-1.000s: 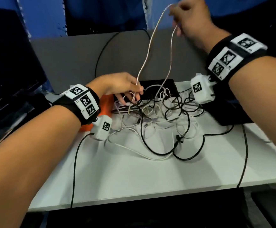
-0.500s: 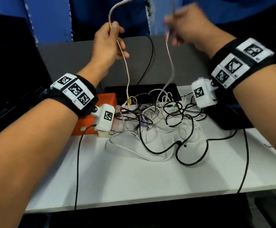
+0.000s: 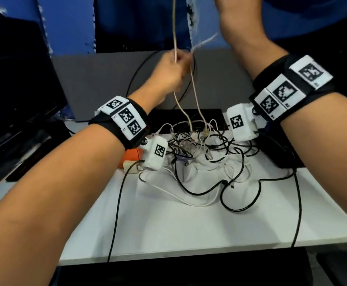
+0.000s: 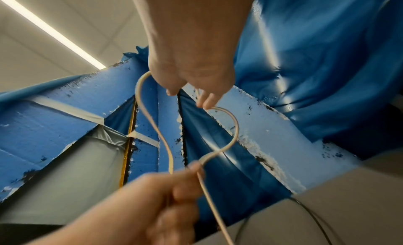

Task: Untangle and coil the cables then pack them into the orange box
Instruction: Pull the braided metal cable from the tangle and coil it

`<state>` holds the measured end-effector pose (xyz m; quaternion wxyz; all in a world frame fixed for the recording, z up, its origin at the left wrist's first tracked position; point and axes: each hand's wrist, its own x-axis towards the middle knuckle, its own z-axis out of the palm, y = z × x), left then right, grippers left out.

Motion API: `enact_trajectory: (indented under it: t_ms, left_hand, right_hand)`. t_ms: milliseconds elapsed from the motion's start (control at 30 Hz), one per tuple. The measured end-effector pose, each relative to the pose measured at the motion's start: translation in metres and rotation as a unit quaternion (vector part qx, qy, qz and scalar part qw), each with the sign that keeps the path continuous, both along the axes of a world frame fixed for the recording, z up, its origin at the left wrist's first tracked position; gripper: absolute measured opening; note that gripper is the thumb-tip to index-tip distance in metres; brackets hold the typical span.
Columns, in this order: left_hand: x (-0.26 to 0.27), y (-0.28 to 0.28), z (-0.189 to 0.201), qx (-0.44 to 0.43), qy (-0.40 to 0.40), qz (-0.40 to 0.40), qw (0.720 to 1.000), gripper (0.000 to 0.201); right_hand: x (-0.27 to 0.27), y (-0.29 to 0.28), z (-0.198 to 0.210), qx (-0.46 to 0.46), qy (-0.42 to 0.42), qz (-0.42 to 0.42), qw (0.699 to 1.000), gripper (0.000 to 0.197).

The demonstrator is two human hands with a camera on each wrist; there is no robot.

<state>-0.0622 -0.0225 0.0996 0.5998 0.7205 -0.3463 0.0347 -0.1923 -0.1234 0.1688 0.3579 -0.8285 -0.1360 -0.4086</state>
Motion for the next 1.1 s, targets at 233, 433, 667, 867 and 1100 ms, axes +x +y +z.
enact_trajectory:
  t_ms: [233, 433, 667, 867, 1100]
  left_hand:
    - [0.006, 0.016, 0.032, -0.038, 0.000, -0.029, 0.999, 0.036]
    - [0.014, 0.038, 0.017, 0.029, 0.086, -0.055, 0.994, 0.025]
    - [0.005, 0.062, -0.016, -0.017, 0.056, -0.039, 0.997, 0.014]
    - [-0.042, 0.064, -0.042, -0.008, 0.019, -0.099, 0.995, 0.002]
    - [-0.079, 0.112, -0.060, 0.098, 0.085, -0.174, 0.976, 0.036]
  right_hand:
    - [0.052, -0.025, -0.086, 0.048, 0.284, 0.083, 0.954, 0.035]
    - [0.047, -0.056, -0.088, 0.093, 0.259, -0.009, 0.961, 0.044]
    - [0.034, -0.092, -0.090, -0.193, 0.326, -0.313, 0.871, 0.069]
    - [-0.002, -0.011, -0.114, -0.109, 0.166, 0.023, 0.980, 0.050]
    - [-0.044, -0.020, -0.124, 0.033, 0.062, -0.013, 0.997, 0.018]
